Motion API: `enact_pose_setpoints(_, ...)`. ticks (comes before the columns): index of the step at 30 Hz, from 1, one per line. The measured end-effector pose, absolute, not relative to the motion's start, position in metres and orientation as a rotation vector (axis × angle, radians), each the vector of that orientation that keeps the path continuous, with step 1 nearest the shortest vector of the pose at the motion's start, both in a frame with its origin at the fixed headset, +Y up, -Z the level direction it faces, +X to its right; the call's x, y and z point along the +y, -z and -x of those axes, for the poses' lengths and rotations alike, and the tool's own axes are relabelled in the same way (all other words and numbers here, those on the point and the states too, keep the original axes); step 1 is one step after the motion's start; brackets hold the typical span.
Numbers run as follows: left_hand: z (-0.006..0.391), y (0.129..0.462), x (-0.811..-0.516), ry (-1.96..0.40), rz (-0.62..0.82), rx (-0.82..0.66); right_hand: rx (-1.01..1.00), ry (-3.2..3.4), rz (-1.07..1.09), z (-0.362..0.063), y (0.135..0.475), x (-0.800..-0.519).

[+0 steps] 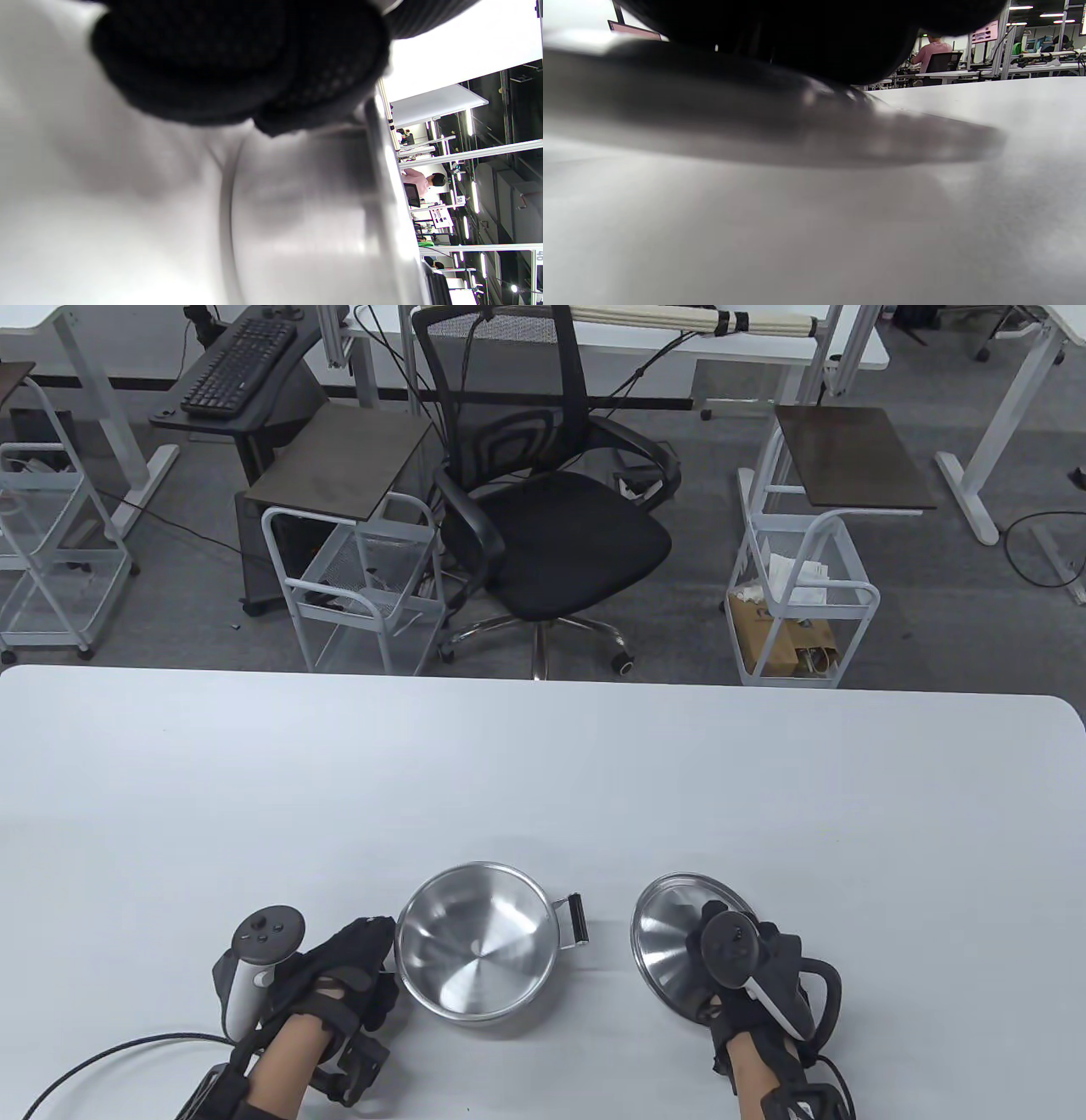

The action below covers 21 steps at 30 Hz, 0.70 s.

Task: Remove lid from the pot

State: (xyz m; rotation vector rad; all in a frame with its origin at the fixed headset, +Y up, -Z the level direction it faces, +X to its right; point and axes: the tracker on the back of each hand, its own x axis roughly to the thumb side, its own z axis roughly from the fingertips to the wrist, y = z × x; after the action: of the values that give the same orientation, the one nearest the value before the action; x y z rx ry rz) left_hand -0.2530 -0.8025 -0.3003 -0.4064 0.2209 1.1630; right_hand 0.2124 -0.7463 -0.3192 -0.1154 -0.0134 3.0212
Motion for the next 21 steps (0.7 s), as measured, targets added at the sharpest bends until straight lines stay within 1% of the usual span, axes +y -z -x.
enact_pose_setpoints(11, 0.253, 0.3, -0.803, -1.165, 0.409, 0.22, 0.049, -3.057, 0.113, -0.21, 0.321, -0.756)
enact_pose_setpoints(21, 0.253, 0.301, -0.803, -1.167, 0.412, 0.219, 0.094, -3.08, 0.098, -0.205, 0.32, -0.759)
